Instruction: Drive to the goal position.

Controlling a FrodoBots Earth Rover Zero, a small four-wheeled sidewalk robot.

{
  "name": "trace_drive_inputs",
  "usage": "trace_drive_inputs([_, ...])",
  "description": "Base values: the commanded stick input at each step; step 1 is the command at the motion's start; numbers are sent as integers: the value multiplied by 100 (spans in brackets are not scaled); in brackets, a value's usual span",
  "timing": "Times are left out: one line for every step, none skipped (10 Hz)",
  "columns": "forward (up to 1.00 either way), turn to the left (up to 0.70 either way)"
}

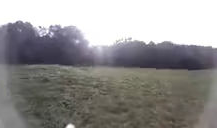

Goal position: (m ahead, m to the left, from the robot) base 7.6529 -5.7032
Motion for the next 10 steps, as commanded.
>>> trace_drive_inputs([70, 0])
trace_drive_inputs([70, 0])
trace_drive_inputs([70, -2])
trace_drive_inputs([70, -20])
trace_drive_inputs([70, -33])
trace_drive_inputs([70, -30])
trace_drive_inputs([70, -7])
trace_drive_inputs([70, 0])
trace_drive_inputs([70, 0])
trace_drive_inputs([70, 0])
